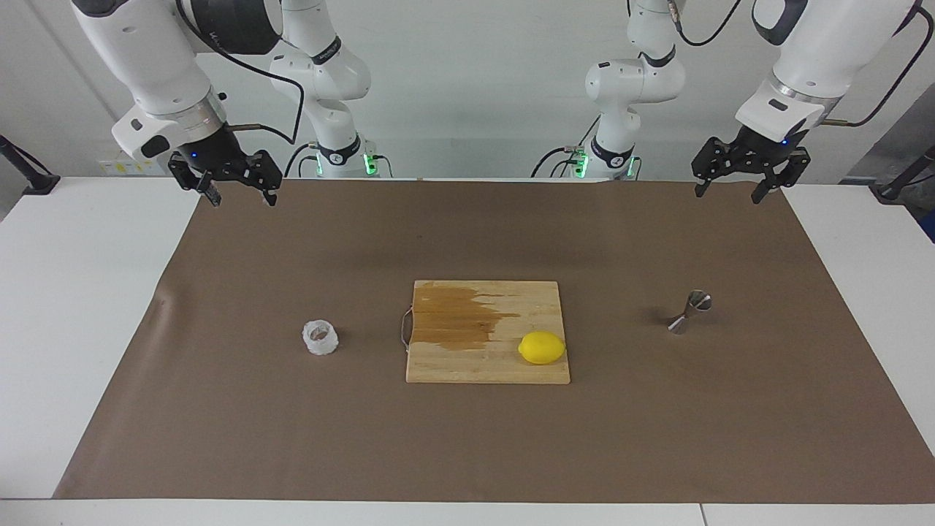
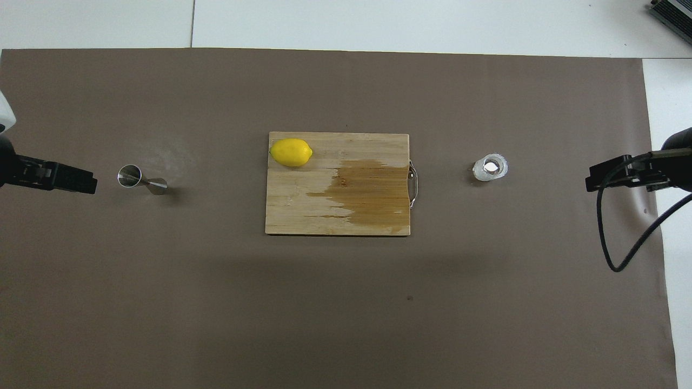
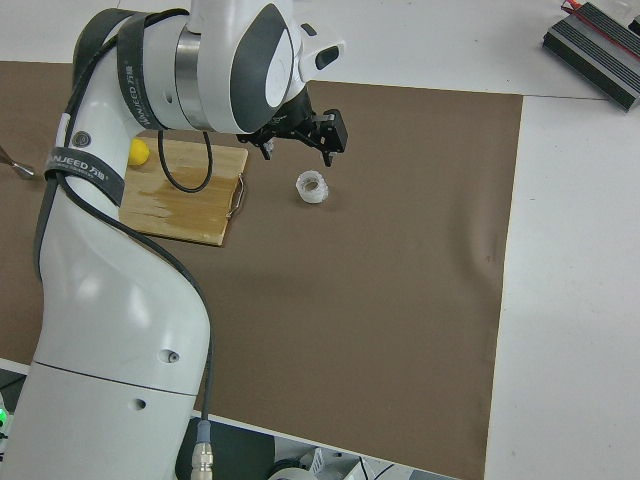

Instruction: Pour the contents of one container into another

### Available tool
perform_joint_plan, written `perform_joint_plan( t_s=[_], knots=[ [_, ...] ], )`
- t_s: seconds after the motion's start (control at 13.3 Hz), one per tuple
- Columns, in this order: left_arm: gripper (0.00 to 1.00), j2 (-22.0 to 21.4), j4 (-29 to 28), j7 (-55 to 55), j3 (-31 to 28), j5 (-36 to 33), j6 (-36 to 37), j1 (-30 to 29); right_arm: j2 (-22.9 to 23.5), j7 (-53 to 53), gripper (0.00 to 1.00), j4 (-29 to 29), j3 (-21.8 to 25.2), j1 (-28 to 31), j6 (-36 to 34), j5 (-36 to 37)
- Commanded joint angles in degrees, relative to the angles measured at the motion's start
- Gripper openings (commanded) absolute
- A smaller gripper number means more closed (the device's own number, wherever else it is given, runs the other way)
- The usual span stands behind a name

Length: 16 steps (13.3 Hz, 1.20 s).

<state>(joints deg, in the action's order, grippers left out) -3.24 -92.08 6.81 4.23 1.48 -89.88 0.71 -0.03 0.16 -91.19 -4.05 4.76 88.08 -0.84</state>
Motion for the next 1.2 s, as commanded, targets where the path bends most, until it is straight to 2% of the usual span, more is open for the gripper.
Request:
perform_joint_plan(
  t_s=[0.0,0.23,1.13],
  knots=[
    [1.00,-0.80,-0.73,0.66,-0.53,0.90,-0.47,-0.44,-0.50,-1.48,1.00,-0.13,-0.35,0.86,-0.72,-1.00],
    [1.00,-0.89,-0.73,0.49,-0.62,0.90,2.16,-0.27,-0.50,-1.48,1.00,-0.13,-0.35,0.86,-0.72,-1.00],
    [1.00,-1.68,-1.61,0.13,-0.45,0.99,2.96,-0.36,-0.50,-1.48,1.00,-0.13,-0.35,0.86,-0.72,-1.00]
  ],
)
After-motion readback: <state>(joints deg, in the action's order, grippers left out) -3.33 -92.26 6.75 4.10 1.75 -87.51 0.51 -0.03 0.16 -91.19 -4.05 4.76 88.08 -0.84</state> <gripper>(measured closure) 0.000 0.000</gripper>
